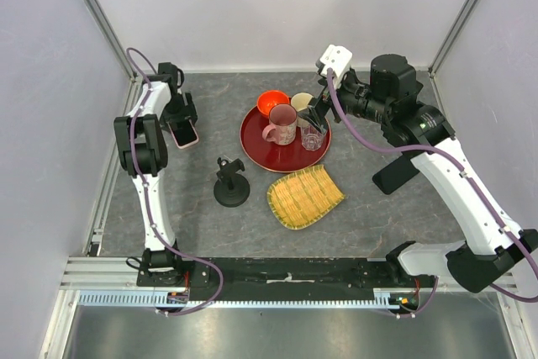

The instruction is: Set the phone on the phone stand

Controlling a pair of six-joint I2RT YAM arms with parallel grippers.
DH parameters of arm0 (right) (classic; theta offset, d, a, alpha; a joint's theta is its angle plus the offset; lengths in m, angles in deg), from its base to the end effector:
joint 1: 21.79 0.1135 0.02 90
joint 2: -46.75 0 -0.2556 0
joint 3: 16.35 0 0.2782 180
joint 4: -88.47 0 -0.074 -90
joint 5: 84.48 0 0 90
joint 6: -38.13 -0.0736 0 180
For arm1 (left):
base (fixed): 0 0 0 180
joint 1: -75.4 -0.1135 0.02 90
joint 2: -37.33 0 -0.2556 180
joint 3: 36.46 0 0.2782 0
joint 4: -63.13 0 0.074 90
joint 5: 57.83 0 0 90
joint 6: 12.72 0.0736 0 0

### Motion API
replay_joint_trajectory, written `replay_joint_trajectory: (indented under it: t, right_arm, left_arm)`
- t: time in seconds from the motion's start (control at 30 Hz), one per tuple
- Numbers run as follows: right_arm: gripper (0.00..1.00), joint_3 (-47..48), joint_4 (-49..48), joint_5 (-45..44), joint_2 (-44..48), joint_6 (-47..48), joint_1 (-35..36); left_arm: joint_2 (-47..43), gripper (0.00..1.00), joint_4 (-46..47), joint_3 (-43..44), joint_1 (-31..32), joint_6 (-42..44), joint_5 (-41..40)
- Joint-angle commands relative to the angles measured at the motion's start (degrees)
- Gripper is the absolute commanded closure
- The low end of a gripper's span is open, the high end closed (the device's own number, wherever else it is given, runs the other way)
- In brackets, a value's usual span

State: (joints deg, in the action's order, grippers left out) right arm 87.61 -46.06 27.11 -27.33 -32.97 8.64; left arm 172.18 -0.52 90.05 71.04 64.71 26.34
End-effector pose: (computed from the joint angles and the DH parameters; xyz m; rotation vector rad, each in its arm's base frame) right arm 0.2694 0.1896 0.4596 -1.0054 1.5541 0.4872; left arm 0.5190 0.0471 0.1144 -0.4375 2.7849 0.1112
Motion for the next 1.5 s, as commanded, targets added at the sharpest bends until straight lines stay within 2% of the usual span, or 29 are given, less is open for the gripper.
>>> replay_joint_trajectory:
  t: [0.0, 0.1, 0.23, 0.33, 0.5, 0.6, 0.63, 0.67, 0.83, 0.97, 1.1, 1.23, 1.33, 1.43, 1.47]
  right_arm:
    - [0.02, 0.9, -1.6, 0.1, 0.3, 0.3, 0.2]
    - [0.02, 0.9, -1.7, -0.1, 0.3, 0.2, 0.2]
    - [0.02, 0.4, -1.6, -0.7, 0.8, 0.3, 0.2]
    - [0.02, 0.3, -1.6, -1.9, 1.0, 0.2, 0.2]
    - [0.02, 0.6, -1.9, -2.1, 0.9, -0.3, 0.1]
    - [0.02, 0.4, -2.2, -2.1, 0.9, -0.6, 0.2]
    - [0.02, 0.4, -2.3, -2.6, 0.9, -0.7, 0.2]
    - [0.02, 0.3, -2.9, -3.2, 0.8, -1.1, 0.2]
    - [0.02, 0.9, -6.0, -10.5, -0.3, -4.7, 0.2]
    - [0.02, 3.2, -6.8, -14.3, -3.3, -7.5, 0.1]
    - [0.02, 7.1, -6.8, -16.8, -7.0, -10.7, -1.0]
    - [0.02, 13.2, -7.9, -16.9, -13.8, -18.7, -2.9]
    - [0.02, 13.4, -13.0, -11.1, -16.3, -23.8, -2.8]
    - [0.02, 5.6, -28.3, -5.4, -15.6, -27.2, -0.9]
    - [0.02, 3.4, -38.0, -4.8, -15.3, -29.9, 1.3]
  left_arm:
    - [0.7, 0.1, -3.4, -1.0, 0.4, -1.6, -1.6]
    - [0.3, 0.11, -3.9, -2.6, 0.4, -6.8, -4.4]
    - [2.0, 0.14, -5.1, -1.4, 0.4, -8.3, -8.3]
    - [2.8, 0.24, -5.5, -1.1, 0.4, -8.7, -10.0]
    - [2.1, 0.31, -5.1, -2.0, 0.4, -10.6, -9.4]
    - [0.2, 0.61, -2.5, -4.5, 0.3, -11.6, -8.2]
    - [-1.9, 0.89, -0.8, -6.1, -0.3, -12.0, -7.7]
    - [-2.9, 0.98, -0.2, -6.8, -0.5, -12.4, -7.2]
    - [-12.9, 0.98, 3.6, -11.5, -0.6, -14.2, -6.5]
    - [-25.3, 0.98, 7.3, -16.4, -0.6, -19.1, -6.3]
    - [-37.8, 0.98, 14.4, -25.9, -0.5, -23.8, 0.0]
    - [-47.3, 0.98, 16.8, -27.1, -0.6, -31.1, 5.6]
    - [-52.5, 0.98, 17.8, -26.3, -0.6, -38.4, 11.4]
    - [-56.0, 0.98, 19.9, -26.9, -0.6, -47.9, 17.4]
    - [-56.7, 0.98, 20.8, -27.7, -0.6, -50.4, 19.0]
